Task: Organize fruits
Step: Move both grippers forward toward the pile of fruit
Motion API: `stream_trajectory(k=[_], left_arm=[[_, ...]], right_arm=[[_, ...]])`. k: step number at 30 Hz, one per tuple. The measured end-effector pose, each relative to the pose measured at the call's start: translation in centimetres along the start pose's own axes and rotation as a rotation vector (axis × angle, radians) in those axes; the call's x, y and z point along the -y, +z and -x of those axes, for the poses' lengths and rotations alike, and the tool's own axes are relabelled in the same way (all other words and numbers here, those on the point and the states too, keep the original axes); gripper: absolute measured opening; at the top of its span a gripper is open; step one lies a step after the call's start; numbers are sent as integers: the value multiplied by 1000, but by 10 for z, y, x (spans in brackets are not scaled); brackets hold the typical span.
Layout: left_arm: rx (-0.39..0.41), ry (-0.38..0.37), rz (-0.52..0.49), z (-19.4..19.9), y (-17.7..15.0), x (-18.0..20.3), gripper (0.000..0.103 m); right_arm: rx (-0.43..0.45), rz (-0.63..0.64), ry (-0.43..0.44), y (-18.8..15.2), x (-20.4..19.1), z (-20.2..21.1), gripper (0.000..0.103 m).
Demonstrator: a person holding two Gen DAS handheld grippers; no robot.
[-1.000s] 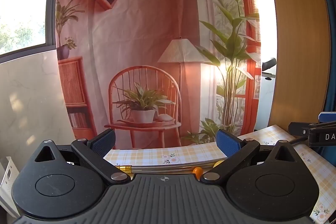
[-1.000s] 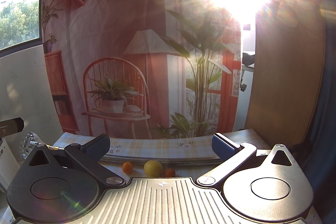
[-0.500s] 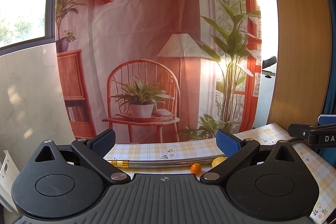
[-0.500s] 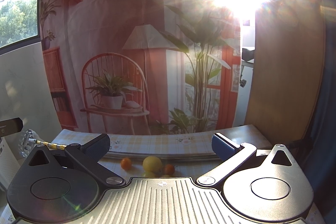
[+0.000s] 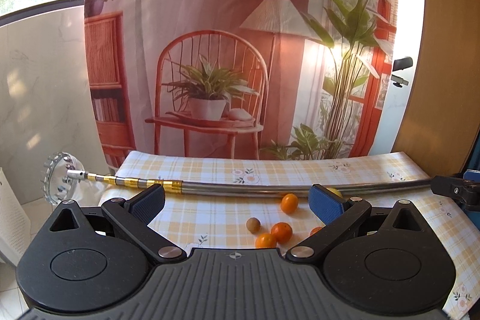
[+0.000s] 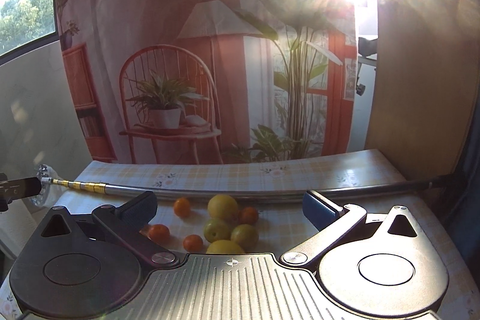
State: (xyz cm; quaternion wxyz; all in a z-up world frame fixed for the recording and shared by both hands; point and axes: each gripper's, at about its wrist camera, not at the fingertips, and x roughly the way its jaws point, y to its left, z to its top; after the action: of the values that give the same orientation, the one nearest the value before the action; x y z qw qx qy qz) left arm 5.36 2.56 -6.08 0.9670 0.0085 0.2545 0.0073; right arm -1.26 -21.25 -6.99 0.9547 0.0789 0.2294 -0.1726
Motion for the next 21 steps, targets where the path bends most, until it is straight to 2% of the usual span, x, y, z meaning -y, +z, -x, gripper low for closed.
stream_trajectory(k=[5, 12, 21], left_arm=[[-72, 13, -34, -14, -12, -7, 102], [-149, 52, -69, -32, -24, -11, 102], [-219, 71, -28, -55, -17, -18, 102]], right_arm=[[-49, -26, 29, -14, 6, -21, 103], [-62, 18, -5, -25, 6, -42, 103], [-93, 13, -21, -24, 12, -64, 103]])
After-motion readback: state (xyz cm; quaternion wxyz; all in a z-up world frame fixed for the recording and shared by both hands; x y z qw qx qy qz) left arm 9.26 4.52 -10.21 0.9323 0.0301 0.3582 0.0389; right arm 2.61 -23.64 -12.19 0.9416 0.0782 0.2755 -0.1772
